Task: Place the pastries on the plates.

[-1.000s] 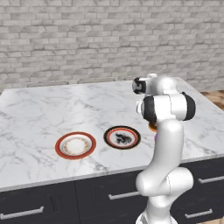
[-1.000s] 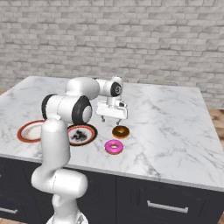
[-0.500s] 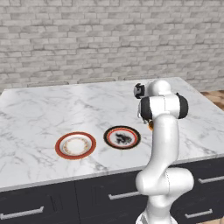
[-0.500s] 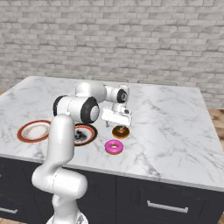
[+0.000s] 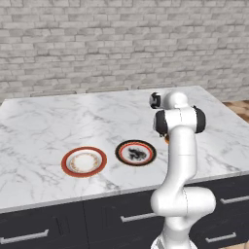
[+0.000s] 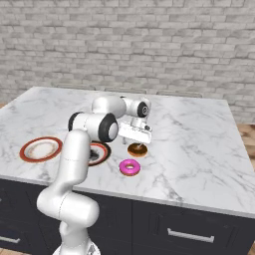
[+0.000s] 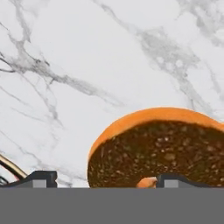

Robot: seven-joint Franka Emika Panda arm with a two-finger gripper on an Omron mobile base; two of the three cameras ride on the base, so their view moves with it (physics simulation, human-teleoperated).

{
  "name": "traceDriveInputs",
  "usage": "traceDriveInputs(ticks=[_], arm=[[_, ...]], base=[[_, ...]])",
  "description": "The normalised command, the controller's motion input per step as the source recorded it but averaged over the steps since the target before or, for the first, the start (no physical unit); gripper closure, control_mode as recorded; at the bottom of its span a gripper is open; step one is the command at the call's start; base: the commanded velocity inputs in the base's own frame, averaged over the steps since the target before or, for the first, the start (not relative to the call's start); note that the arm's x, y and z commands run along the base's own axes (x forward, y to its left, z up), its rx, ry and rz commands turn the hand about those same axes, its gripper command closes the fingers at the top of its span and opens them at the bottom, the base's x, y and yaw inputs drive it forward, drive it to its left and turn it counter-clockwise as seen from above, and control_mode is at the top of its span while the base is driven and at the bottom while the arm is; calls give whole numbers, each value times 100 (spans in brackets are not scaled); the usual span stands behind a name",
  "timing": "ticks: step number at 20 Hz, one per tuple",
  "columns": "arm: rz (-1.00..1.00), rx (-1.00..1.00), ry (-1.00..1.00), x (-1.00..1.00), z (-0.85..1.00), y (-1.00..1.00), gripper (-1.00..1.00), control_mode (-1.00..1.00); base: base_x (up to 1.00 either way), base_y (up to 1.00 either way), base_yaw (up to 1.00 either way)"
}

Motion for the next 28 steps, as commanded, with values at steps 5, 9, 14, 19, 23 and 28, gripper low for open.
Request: traceDriveInputs(ticks=[5,9,14,19,23,28], arm=[[-6,0,19,-80,-92,49,-100,-100],[-16,0,27,-94,-100,47,-100,-100],[-10,-6,27,-56,-100,12,100,-100],[-1,-17,6,-38,-100,0,100,-100],[4,-6,7,-31,-92,-14,100,-100],[4,31,-6,-11,73,-10,100,-100]], base=[[0,0,0],[0,0,0],[0,0,0],[0,0,0],[0,0,0],[0,0,0]])
